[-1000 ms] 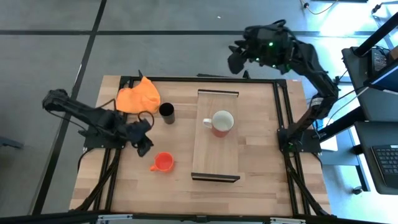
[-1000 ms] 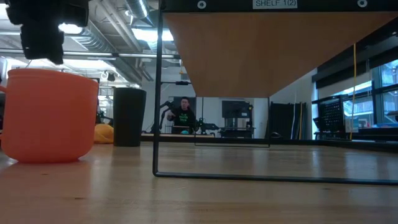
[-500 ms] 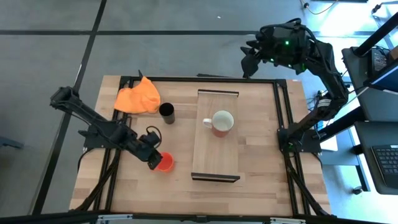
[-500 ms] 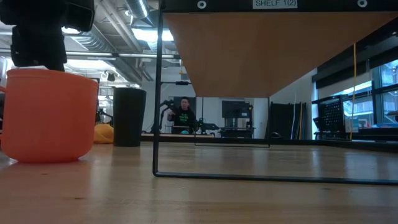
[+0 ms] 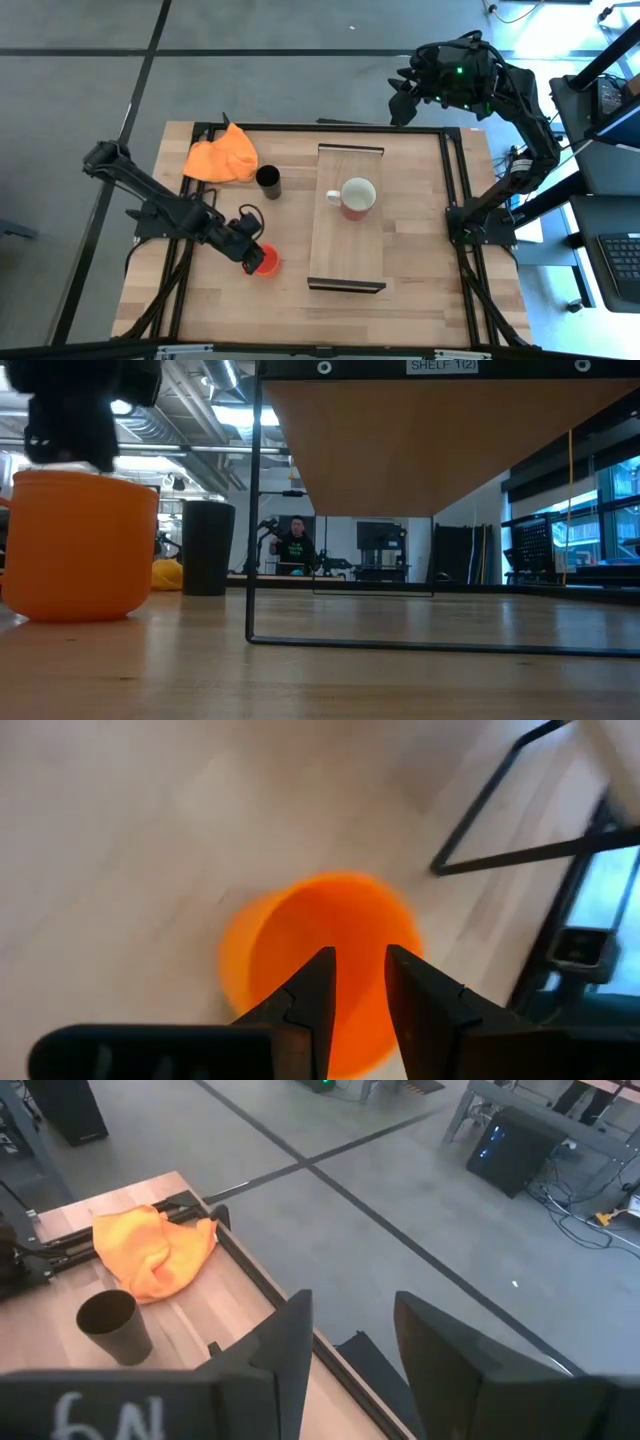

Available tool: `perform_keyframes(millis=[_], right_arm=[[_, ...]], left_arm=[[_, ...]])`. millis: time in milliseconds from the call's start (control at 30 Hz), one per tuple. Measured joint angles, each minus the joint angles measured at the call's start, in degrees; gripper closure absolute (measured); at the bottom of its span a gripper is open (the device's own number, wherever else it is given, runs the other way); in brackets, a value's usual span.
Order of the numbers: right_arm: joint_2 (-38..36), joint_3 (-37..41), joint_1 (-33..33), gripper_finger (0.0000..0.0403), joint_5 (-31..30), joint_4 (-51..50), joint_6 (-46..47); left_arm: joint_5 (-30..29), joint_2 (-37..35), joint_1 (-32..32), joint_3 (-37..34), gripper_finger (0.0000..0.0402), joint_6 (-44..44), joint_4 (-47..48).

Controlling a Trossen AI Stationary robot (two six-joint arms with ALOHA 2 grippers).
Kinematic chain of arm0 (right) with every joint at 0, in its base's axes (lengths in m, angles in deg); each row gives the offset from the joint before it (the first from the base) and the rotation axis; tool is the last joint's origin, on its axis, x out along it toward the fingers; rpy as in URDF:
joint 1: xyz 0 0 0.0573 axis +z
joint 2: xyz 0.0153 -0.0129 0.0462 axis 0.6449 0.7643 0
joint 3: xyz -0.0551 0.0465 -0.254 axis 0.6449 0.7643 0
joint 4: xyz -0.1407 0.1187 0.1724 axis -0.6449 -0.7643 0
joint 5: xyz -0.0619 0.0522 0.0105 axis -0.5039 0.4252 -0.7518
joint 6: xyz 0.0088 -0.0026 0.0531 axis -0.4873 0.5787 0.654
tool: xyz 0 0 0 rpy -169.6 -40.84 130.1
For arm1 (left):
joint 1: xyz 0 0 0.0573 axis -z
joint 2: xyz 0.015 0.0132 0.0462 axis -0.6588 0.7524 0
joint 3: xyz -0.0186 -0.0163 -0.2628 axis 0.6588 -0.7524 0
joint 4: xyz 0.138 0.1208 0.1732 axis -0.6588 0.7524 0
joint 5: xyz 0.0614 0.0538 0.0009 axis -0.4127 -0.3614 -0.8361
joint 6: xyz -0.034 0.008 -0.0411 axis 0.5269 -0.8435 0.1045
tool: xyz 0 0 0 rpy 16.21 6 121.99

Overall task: Stack small to large cups/mugs on shelf
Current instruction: Put the orange mug on the shelf

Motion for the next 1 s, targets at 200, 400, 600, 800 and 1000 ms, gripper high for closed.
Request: perform_keyframes(millis=[200,400,600,800,1000], right_arm=[[0.0,0.0,-0.6,0.0258,0.1,0.6,-0.1],[0.0,0.0,-1.5,0.0258,0.1,0.4,0.0],[0.0,0.0,-1.5,0.0258,0.1,0.0,0.1],[0.0,0.0,-1.5,0.0258,0.1,-0.1,0.1],[0.0,0.0,-1.5,0.0258,0.0,-0.1,0.0]], left_arm=[[-1.7,-0.4,-0.7,5.0,0.0318,-8.5,11.0],[2.5,-0.4,-0.6,3.4,0.0318,-11.6,14.1],[2.5,-0.4,-1.3,3.0,0.0318,-12.8,14.0],[8.2,-0.4,-4.0,3.0,0.0318,-2.8,14.2],[11.5,-0.4,-3.4,2.9,0.0318,14.1,12.9]])
